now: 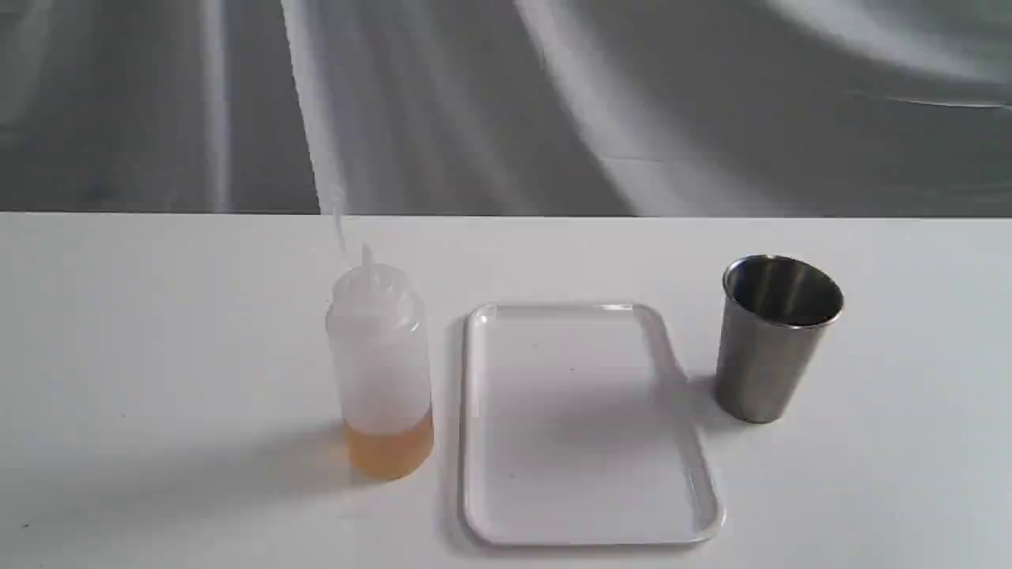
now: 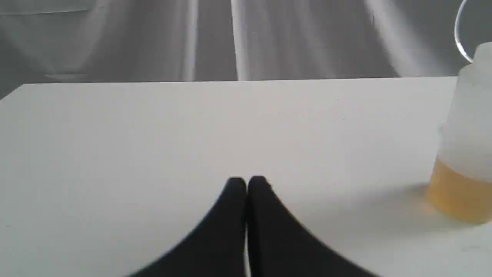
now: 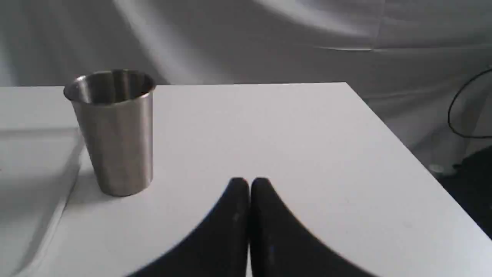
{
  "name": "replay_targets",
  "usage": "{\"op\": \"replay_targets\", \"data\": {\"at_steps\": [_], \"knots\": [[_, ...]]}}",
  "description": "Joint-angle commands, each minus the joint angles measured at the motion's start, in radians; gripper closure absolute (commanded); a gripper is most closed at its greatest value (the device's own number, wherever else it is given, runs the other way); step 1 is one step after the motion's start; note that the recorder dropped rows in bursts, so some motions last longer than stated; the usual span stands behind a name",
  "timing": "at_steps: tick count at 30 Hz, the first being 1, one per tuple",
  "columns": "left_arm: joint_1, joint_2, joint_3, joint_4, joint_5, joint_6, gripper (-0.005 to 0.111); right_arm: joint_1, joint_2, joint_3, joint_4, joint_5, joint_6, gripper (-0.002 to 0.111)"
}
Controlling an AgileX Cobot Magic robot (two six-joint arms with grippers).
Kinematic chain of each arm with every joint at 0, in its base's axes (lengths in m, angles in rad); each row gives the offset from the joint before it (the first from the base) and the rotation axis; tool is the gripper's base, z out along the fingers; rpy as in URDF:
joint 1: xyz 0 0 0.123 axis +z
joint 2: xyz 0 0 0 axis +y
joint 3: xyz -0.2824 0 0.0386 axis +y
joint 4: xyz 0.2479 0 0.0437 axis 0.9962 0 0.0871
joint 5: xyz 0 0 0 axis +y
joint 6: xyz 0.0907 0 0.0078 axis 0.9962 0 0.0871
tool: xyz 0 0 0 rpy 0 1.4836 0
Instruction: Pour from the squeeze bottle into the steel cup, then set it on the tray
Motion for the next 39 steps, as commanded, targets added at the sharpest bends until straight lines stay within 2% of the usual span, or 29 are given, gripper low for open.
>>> {"op": "replay_targets", "data": {"at_steps": [1, 14, 20, 25, 32, 36, 39], "knots": [[-0.008, -0.003, 0.004, -0.001, -0.009, -0.003, 0.107, -0.009, -0.004, 0.004, -0.013, -0.075, -0.003, 0.108], [-0.008, -0.003, 0.004, -0.001, -0.009, 0.000, 0.107, -0.009, -0.004, 0.004, -0.013, -0.433, -0.003, 0.108], [-0.008, -0.003, 0.004, -0.001, -0.009, -0.003, 0.107, -0.009, -0.004, 0.004, -0.013, -0.747, 0.016, 0.108], [-0.008, -0.003, 0.004, -0.001, -0.009, -0.003, 0.107, -0.009, -0.004, 0.004, -0.013, -0.982, 0.246, 0.108], [-0.008, -0.003, 0.004, -0.001, -0.009, 0.000, 0.107, -0.009, -0.004, -0.015, -0.053, -1.016, 0.579, 0.108], [-0.008, -0.003, 0.004, -0.001, -0.009, 0.000, 0.107, -0.009, -0.004, -0.040, -0.059, -1.068, 0.681, 0.108], [-0.008, -0.003, 0.004, -0.001, -0.009, 0.000, 0.107, -0.009, -0.004, -0.045, -0.055, -1.190, 0.693, 0.108]]}}
